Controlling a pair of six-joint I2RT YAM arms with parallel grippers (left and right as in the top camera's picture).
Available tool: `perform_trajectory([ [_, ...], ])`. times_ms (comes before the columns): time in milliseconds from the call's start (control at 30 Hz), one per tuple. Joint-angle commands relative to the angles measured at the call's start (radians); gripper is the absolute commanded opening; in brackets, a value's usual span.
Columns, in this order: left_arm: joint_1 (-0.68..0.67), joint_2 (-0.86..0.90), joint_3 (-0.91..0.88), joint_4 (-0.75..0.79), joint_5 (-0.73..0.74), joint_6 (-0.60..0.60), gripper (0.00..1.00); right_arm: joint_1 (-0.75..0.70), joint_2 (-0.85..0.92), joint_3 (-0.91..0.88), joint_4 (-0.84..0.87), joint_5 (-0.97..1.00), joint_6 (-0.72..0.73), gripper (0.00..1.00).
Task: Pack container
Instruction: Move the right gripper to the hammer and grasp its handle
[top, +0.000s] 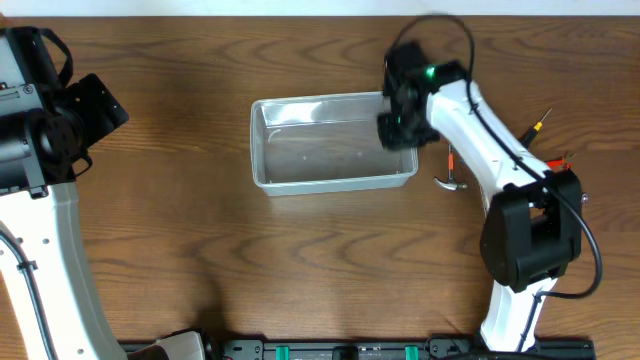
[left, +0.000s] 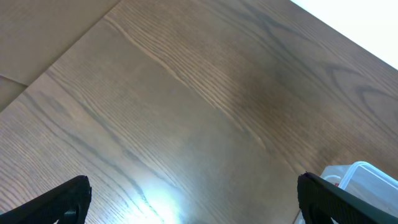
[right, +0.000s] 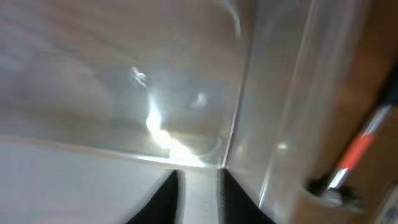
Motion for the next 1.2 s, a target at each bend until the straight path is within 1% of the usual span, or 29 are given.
perform_trajectory([
  [0, 0.004, 0.003, -0.005, -0.003, -0.012, -0.005, 0.98, -0.009, -0.059, 0.192, -0.057, 0.001, -0.118, 0.54],
  [33, 0.004, 0.003, -0.005, -0.003, -0.012, -0.005, 0.98, -0.011, -0.068, 0.251, -0.082, 0.012, -0.145, 0.61],
  [67, 0.004, 0.003, -0.005, -0.003, -0.012, -0.004, 0.98, -0.015, -0.077, 0.298, -0.098, 0.034, -0.158, 0.66],
  [133, 0.004, 0.003, -0.005, -0.004, -0.012, -0.004, 0.98, -0.034, -0.093, 0.389, -0.119, 0.103, -0.157, 0.80],
  [200, 0.004, 0.003, -0.005, -0.004, -0.012, -0.004, 0.98, -0.070, -0.100, 0.452, -0.131, 0.168, -0.121, 0.91],
  [267, 0.004, 0.003, -0.005, -0.005, -0.012, -0.005, 0.98, -0.132, -0.100, 0.481, -0.144, 0.246, -0.002, 0.93],
  [300, 0.004, 0.003, -0.005, -0.007, -0.012, -0.005, 0.98, -0.155, -0.100, 0.481, -0.150, 0.247, 0.030, 0.94],
  [367, 0.004, 0.003, -0.005, -0.011, -0.012, -0.005, 0.98, -0.213, -0.086, 0.480, -0.182, 0.224, 0.087, 0.99],
  [500, 0.004, 0.003, -0.005, -0.016, -0.012, -0.005, 0.98, -0.284, -0.025, 0.463, -0.233, 0.186, 0.114, 0.99],
  [667, 0.004, 0.003, -0.005, -0.016, -0.012, -0.005, 0.98, -0.280, 0.059, 0.392, -0.241, 0.187, 0.114, 0.99],
  [833, 0.004, 0.003, -0.005, -0.018, -0.012, -0.005, 0.98, -0.265, 0.132, 0.279, -0.241, 0.183, 0.129, 0.99],
  [1167, 0.004, 0.003, -0.005, -0.018, -0.012, -0.005, 0.98, -0.261, 0.135, -0.007, -0.126, 0.134, 0.095, 0.99],
])
